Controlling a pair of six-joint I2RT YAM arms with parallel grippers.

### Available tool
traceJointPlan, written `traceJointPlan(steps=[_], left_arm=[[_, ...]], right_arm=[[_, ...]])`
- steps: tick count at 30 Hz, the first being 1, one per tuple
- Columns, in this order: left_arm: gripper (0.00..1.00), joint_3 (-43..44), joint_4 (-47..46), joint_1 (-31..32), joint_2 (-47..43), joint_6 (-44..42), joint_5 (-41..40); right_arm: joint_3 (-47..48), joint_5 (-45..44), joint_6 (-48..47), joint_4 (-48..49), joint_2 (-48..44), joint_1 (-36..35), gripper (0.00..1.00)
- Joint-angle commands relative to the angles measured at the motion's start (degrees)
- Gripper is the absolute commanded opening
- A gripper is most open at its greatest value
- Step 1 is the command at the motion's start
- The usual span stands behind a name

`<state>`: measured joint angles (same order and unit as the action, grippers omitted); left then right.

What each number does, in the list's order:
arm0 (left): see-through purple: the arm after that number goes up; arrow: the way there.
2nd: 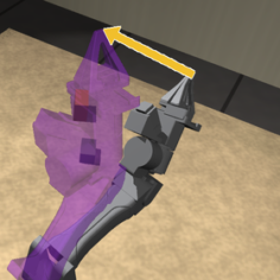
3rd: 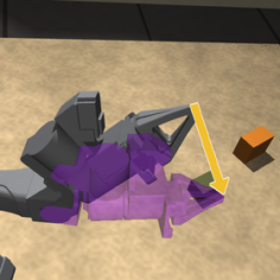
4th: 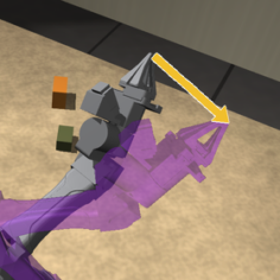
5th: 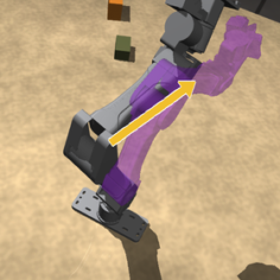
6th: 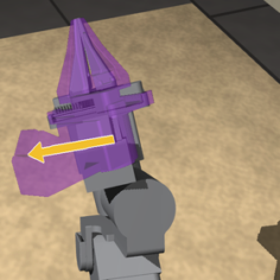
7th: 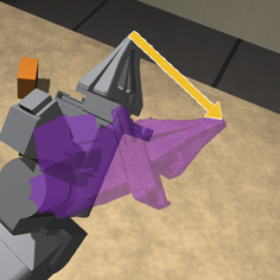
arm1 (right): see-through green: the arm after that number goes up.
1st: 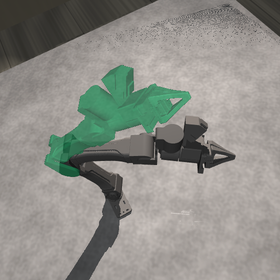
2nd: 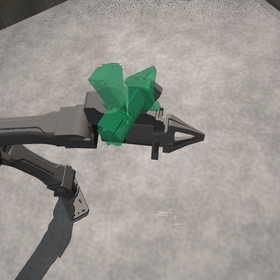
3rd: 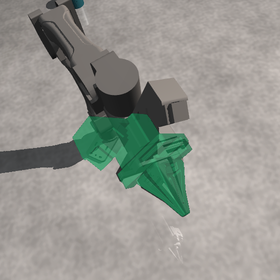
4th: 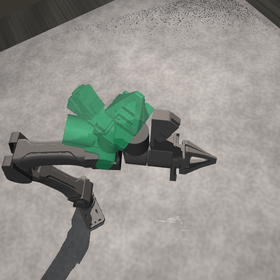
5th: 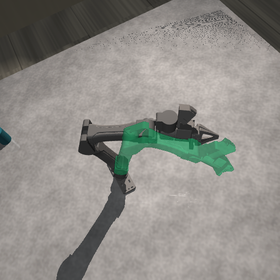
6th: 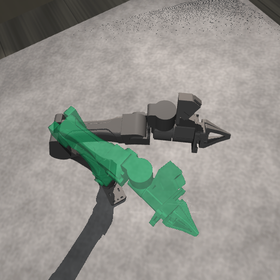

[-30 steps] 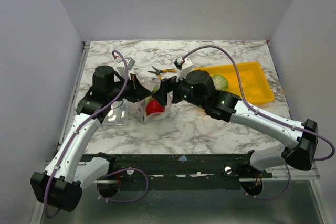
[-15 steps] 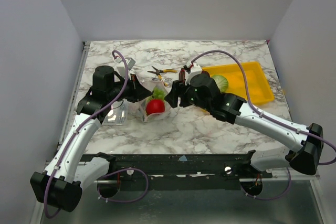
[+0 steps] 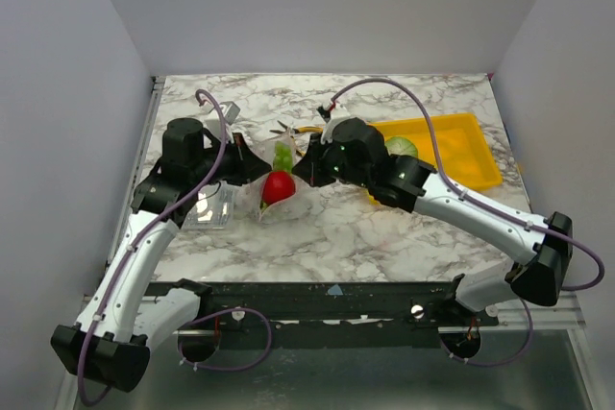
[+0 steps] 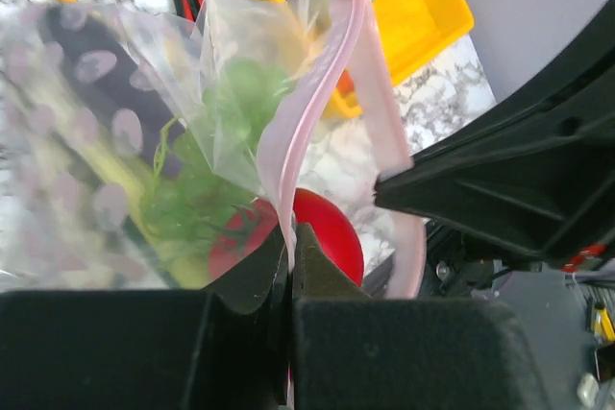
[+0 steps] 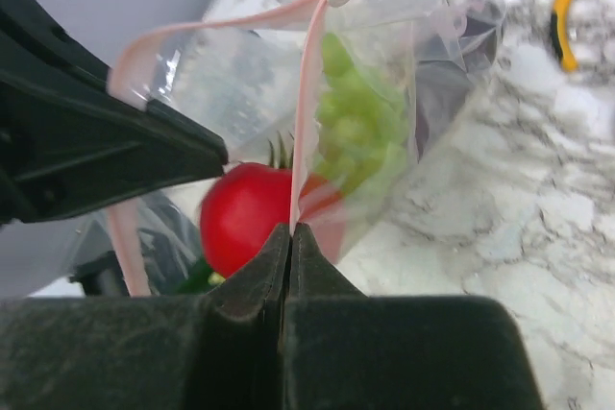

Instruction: Place the food in the zip-top bag and seal the zipper

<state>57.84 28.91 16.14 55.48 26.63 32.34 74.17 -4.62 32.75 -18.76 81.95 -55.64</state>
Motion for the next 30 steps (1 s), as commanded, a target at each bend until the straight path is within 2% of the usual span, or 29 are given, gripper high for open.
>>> traceJointPlan(steps=[1,5,9,11,14,17,23,26,30], left_arm=[[0.0,8.2,5.9,0.1,-6.1,1.9,-5.7],[0.0,9.3,6.6,0.1,-11.4,3.5,-11.2],[0.0,0.6,2.5,0.1,-11.4,4.4,-15.0],[0.0,-0.4,4.3,0.1,-7.7,3.9,-14.9],[0.0,3.1,7.6,0.0,-3.8,2.7,-10.7],[0.0,5.3,3.6,0.1,-5.6,3.3,-7.2],[0.0,7.8,0.9,0.0,-6.1,2.7,-8.6],[0.0,7.8,0.6,0.1,-4.8,1.6,-8.8],[0.0,6.3,-1.6,0.1,-3.6,0.0,-8.7]], right_arm=[[9.4,1.8,-2.3,0.2,-1.0,0.0,0.0],[9.5,2.6,-1.6,1.4,-1.8,0.0,0.0],[4.2,1.2,-0.8,4.3,-1.9,0.0,0.0],[3.4,0.4,-0.9,4.0,-0.5,0.0,0.0],[5.2,0.3,-1.7,2.7,1.3,0.0,0.0],[7.6,1.1,-2.6,2.9,2.0,0.0,0.0],[11.9,0.8,-3.8,1.7,3.6,0.0,0.02],[12.6,-0.5,-4.2,-0.1,3.4,0.0,0.18],[12.3,-4.4,-5.1,-3.0,0.9,0.0,0.49]])
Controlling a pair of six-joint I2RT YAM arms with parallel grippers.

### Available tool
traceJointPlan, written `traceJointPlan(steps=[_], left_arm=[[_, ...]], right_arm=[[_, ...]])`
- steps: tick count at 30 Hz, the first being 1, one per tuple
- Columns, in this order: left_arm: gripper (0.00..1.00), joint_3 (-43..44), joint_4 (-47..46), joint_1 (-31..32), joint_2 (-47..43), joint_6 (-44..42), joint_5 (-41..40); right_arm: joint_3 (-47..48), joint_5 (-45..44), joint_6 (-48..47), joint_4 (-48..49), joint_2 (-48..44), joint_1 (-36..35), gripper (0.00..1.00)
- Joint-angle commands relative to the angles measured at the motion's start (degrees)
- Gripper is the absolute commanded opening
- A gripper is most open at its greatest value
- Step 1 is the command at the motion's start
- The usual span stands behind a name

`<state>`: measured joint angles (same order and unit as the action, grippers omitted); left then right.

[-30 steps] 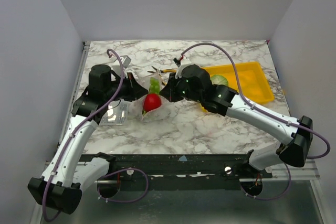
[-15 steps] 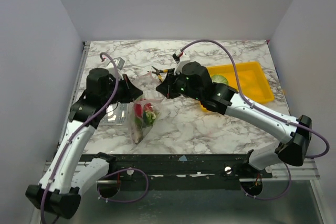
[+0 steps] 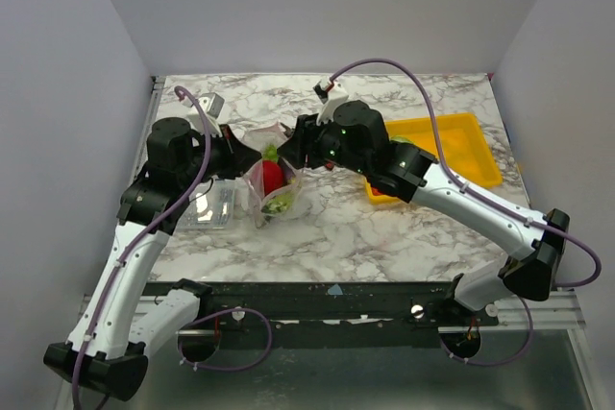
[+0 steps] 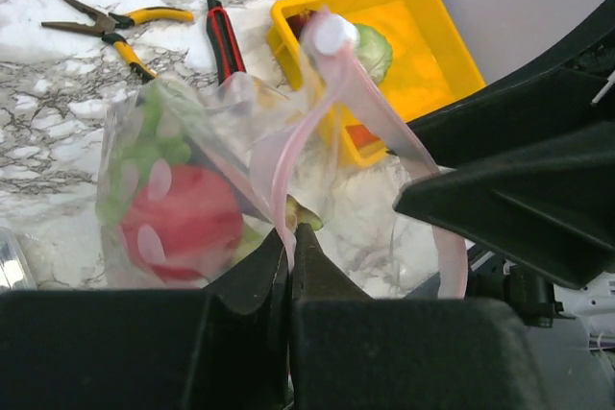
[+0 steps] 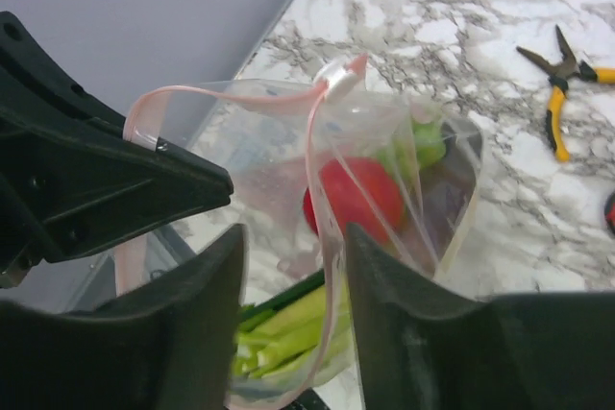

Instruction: Place the food in the zip-top bag and seal the zipper

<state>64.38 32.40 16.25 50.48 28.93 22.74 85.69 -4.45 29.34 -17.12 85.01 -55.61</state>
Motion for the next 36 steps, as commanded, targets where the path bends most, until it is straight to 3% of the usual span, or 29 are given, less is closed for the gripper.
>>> traceJointPlan(steps=[1,5,13,17,21,27,36], left_arm=[[0.0,-1.0,-5.8,0.0,1.5,-2.5,0.8],[0.0,-3.4,-7.7,-0.1,2.1,-3.0,2.0],[0.0,-5.7,-8.8,-0.1,2.6,-3.5,5.5],[0.0,-5.9,-8.8,-0.1,2.4,-3.7,6.3],[0.0,-6.6,-8.6,-0.1,2.2,-3.9,6.6],[0.0,-7.1,-8.7,-0.1,1.5,-4.0,7.0],[0.0,-7.4,-9.2,-0.1,1.2,-3.5,8.2]], right_arm=[[0.5,-6.1,-2.2,-5.6,-3.2,0.0,0.54],[-1.9,-17.1,-3.7,-10.9,-9.2,0.1,0.7],[-16.7,-35.3,-3.0,-16.7,-22.1,4.2,0.9],[-22.8,-25.5,0.1,-16.6,-21.9,18.6,0.91],[-21.1,-15.1,6.0,-21.8,-13.1,29.8,0.91],[-17.7,-8.7,12.0,-24.4,-1.8,32.6,0.93],[-16.3,-13.9,26.2,-27.6,6.2,34.1,0.91]])
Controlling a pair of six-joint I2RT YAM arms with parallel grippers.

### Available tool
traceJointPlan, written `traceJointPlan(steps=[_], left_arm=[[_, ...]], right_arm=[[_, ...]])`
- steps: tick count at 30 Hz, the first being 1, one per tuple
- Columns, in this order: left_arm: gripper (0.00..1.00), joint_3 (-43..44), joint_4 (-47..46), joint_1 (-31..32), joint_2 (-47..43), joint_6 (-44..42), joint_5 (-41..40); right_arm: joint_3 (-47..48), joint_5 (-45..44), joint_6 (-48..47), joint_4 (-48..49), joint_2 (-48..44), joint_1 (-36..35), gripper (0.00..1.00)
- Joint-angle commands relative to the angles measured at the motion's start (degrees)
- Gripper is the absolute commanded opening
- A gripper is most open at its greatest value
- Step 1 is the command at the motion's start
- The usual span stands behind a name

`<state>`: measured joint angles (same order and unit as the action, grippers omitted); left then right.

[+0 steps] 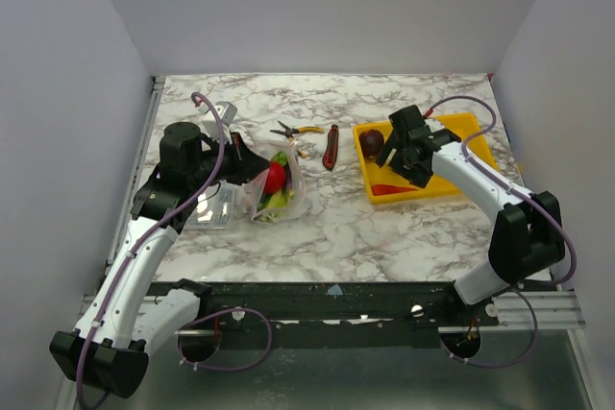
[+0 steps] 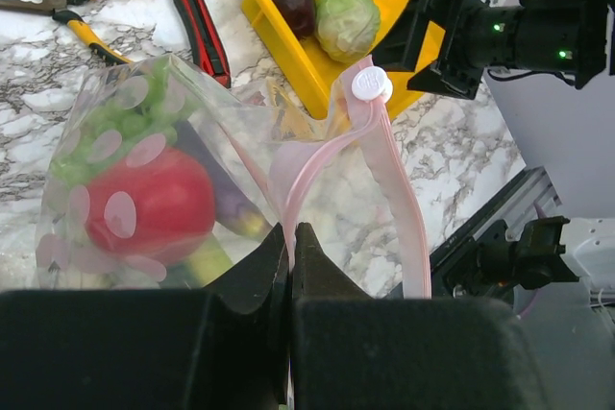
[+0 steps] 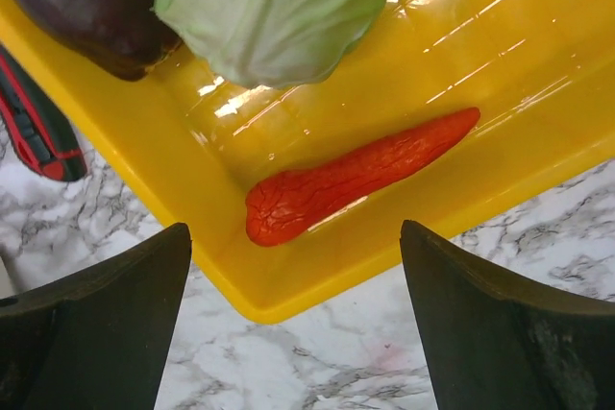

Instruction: Place the food in the zip-top bag and seal the zipper

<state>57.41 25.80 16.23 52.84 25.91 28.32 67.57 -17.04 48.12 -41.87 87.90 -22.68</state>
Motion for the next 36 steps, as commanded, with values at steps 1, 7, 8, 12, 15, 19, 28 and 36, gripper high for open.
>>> traceJointPlan(steps=[1,7,8,12,15,19,28,36], left_arm=[[0.0,-0.5,-2.6,-0.1,-1.2,-0.5,2.7],[0.0,-0.6,-2.7,-0.1,-1.6,-0.5,2.7],[0.0,-0.6,-2.7,-0.1,-1.5,-0.6,2.6],[0.0,-0.6,-2.8,-0.1,-1.4,-0.4,3.0],[0.0,-0.7,-2.9,-0.1,-1.3,-0.3,3.2],[0.0,-0.8,-3.0,-0.1,-1.1,-0.2,3.1],[0.0,-0.9,-3.1,-0.1,-0.6,-0.2,3.4],[0.0,-0.9,-3.1,-0.1,-0.2,-0.2,3.6]], right_arm=[[1.9,-1.9,7.9,-2.8,4.0,1.4,0.9],[1.6,-5.5,8.5,-3.0,8.1,2.0,0.88],[1.3,-5.7,8.5,-3.1,8.4,2.0,0.88],[-1.4,-5.7,8.7,-2.1,10.0,2.0,0.88],[-4.0,-5.5,8.9,0.5,11.1,2.1,0.87],[-5.6,-5.4,9.3,3.4,13.0,2.1,0.87],[-14.8,-3.6,5.0,19.5,10.9,2.0,0.69],[-17.5,-7.7,7.6,21.3,7.6,2.1,0.36]])
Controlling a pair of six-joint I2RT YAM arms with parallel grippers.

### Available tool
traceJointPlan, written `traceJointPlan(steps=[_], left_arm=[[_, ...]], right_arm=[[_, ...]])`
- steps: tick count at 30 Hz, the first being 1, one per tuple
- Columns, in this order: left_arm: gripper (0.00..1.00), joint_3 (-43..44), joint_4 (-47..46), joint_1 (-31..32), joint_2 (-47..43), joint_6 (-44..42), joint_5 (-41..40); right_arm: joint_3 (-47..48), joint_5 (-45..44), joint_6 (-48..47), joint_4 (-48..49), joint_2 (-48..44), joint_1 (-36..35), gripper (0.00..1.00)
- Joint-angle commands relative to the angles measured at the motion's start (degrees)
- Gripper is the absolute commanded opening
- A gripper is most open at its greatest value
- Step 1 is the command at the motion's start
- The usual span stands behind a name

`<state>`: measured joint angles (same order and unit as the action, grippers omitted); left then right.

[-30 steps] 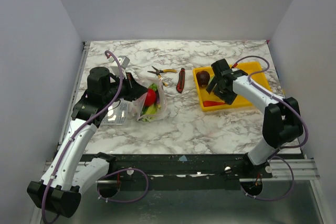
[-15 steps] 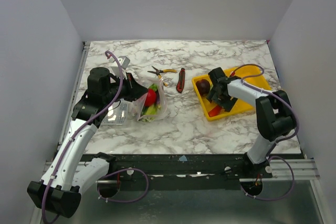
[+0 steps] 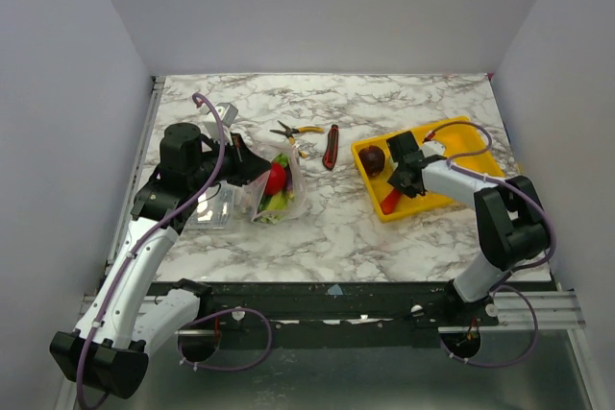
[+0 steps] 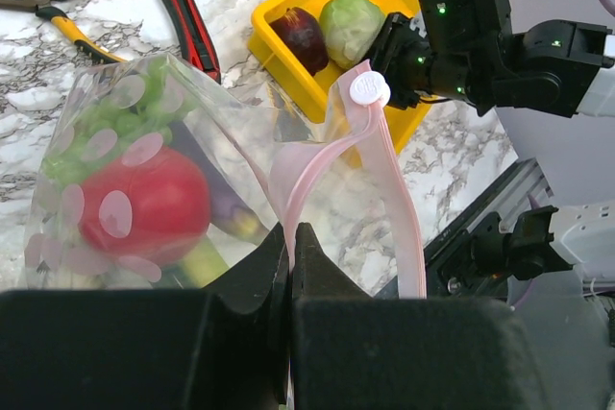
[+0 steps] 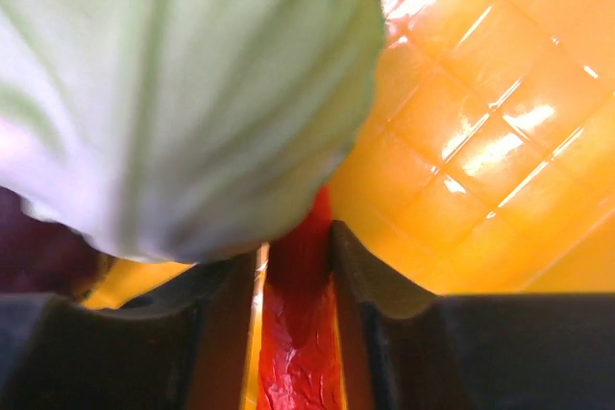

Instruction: Place the food in the zip-top bag and seal the zipper

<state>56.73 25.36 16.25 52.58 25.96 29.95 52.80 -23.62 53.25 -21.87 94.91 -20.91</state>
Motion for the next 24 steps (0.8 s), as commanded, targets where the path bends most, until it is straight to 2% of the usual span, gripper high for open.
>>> traceJointPlan(steps=[1,5,12,15,17,20,24], left_arm=[[0.0,-0.2,-2.6,-0.1,0.1,-0.2,2.0],[0.0,-0.2,-2.7,-0.1,0.1,-0.2,1.8],[0.0,-0.2,-2.7,-0.1,0.2,0.0,2.1],[0.0,-0.3,-2.8,-0.1,0.2,0.1,2.6],[0.0,-0.3,-3.0,-0.1,0.2,0.3,2.9],[0.0,-0.3,-3.0,-0.1,0.2,0.3,2.8],[0.0,-0.5,-3.2,-0.1,0.1,0.5,3.0]], right_arm=[[-2.8,-1.1,2.9,1.2,0.2,0.3,0.29],[-2.8,-1.8,4.1,-0.3,-3.3,0.3,0.12],[-2.9,-5.3,3.2,-2.8,-15.1,0.3,0.01],[-3.7,-5.1,0.7,-1.6,-20.1,0.3,0.0],[-5.7,-0.3,-6.0,3.8,-24.2,0.3,0.0],[-10.8,15.1,-17.0,15.8,-31.3,0.3,0.0],[-14.1,34.6,-21.0,29.9,-38.2,0.3,0.0]])
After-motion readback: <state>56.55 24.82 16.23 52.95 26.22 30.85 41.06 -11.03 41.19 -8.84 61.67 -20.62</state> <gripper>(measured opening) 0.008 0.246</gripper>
